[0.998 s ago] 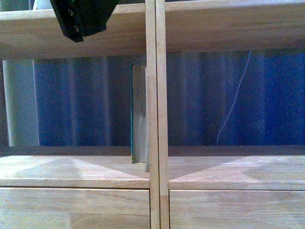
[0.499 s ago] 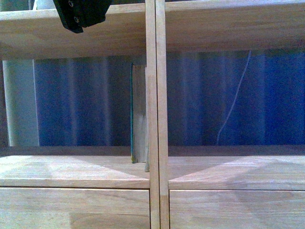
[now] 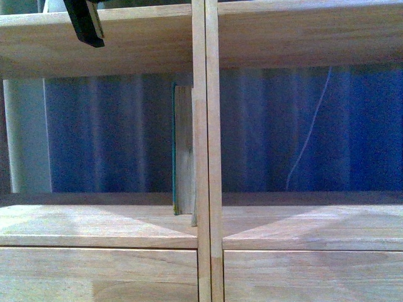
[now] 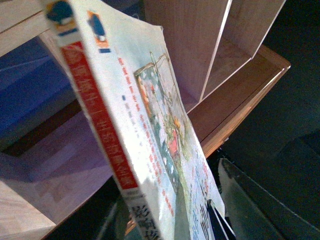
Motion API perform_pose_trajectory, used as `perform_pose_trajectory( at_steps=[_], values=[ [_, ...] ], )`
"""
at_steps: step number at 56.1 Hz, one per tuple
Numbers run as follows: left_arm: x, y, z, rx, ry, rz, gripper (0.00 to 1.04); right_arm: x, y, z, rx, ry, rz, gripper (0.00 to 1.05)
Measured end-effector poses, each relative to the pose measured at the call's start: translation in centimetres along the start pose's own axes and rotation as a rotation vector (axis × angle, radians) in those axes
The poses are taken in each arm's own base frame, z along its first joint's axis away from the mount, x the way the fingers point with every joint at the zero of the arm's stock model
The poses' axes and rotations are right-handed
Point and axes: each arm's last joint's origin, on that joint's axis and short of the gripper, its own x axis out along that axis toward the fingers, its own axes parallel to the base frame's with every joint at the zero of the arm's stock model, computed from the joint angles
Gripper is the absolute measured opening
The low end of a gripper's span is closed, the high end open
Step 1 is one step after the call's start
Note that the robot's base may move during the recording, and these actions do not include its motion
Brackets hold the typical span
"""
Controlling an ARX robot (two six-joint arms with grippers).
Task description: Organize books on shelf
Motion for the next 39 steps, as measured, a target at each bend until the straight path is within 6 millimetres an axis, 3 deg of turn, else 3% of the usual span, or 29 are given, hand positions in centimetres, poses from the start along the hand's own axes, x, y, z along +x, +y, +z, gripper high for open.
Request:
perform_pose_trajectory(
  at_steps=[6,12,31,39],
  values=[
    [0.0,-0.1,0.0,0.001,-0.012,-0.002,0.16,0.0,0.0,0.0,0.000,0.003,0.002,0.07],
    [0.0,-0.3,0.1,-0.019,-0.021,-0.006,0.07,0.0,0.0,-0.1,-0.001,0.011,-0.003,0.07],
    [-0.2,-0.3,0.3,-0.013,-0.010,-0.005,0.07,0.1,-0.5,-0.2,-0.018,0.013,-0.053,0.07],
    [-0.3,-0.1,0.5,0.014,0.004,0.018,0.07,0.3,-1.3,0.4,-0.099,-0.039,-0.121,0.30]
  ],
)
